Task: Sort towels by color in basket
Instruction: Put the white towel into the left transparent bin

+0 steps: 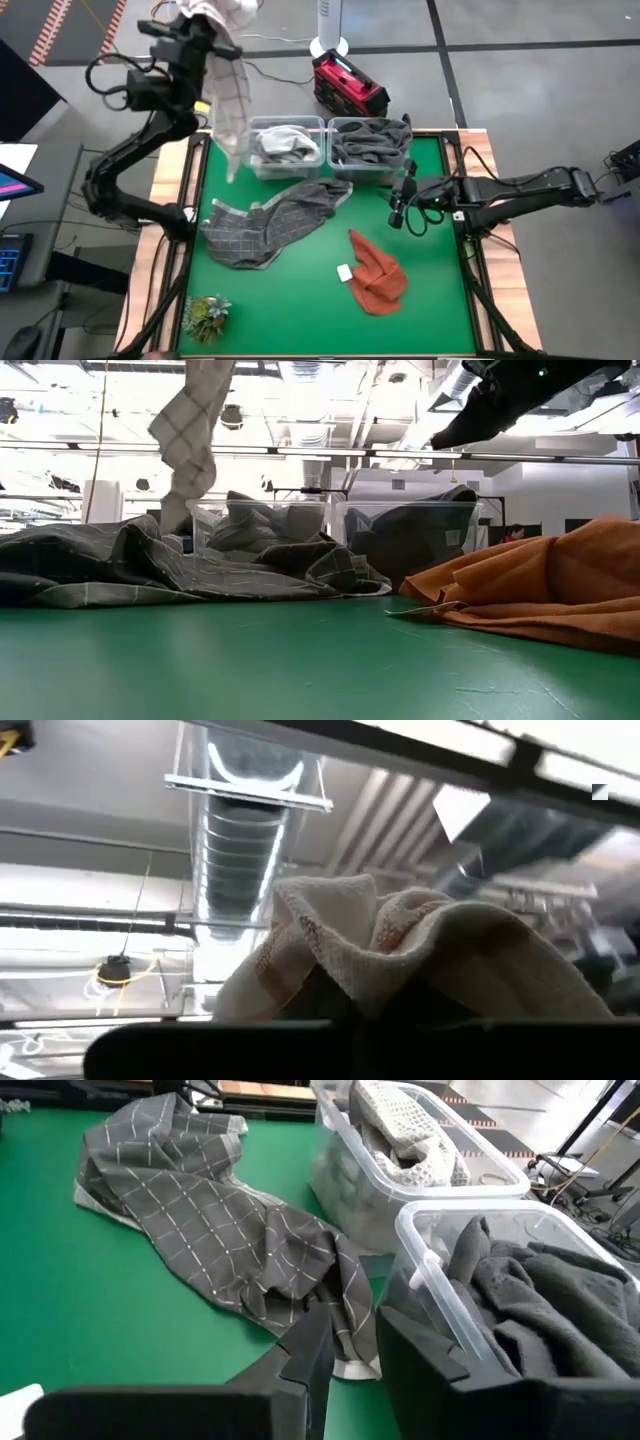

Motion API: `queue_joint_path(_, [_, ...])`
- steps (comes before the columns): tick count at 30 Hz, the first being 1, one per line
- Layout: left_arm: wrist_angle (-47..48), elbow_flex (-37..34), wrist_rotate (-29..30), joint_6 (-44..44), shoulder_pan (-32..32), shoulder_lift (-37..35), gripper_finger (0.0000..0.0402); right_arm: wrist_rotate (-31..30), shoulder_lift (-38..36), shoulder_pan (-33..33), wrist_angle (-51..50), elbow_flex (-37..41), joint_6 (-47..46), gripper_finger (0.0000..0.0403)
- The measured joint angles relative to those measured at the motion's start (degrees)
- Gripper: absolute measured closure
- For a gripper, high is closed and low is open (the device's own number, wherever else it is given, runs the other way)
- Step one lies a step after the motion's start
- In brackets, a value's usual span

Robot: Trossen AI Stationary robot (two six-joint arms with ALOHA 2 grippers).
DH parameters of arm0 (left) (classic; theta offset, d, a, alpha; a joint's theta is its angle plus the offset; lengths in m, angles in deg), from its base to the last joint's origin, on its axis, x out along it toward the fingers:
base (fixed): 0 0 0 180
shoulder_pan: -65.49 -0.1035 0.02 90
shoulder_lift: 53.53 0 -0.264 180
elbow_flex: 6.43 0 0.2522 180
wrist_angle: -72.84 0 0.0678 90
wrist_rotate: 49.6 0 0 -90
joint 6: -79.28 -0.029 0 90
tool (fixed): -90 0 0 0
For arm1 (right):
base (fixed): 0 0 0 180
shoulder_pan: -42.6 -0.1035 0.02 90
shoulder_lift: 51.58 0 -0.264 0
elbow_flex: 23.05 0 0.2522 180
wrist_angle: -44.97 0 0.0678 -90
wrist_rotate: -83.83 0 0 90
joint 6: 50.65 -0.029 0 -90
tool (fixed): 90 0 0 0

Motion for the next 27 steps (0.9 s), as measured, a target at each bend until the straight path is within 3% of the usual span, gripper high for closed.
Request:
queue_joint_path(6, [3.37, 13.15, -1.27, 3.57, -0.69, 8.23, 0.0391, 0.00, 0.17, 0.00, 0.77, 0.00, 0.65, 0.0290])
queue_joint_path(10, [14.68, 21.06, -2.14, 2.37, 0.92, 11.35, 0.0391, 0.00, 0.20, 0.00, 0.70, 0.00, 0.63, 0.0290])
queue_joint_path(19, [32.68, 28.02, 3.80, 0.22, 2.79, 11.46, 0.0395, 0.00, 0.24, 0.00, 0.62, 0.00, -0.71, 0.0290])
queue_joint_path(27, [36.38, 35.84, 1.71, 6.24, 4.29, 9.83, 0.0396, 0.00, 0.24, 0.00, 1.47, 0.00, -0.99, 0.0290])
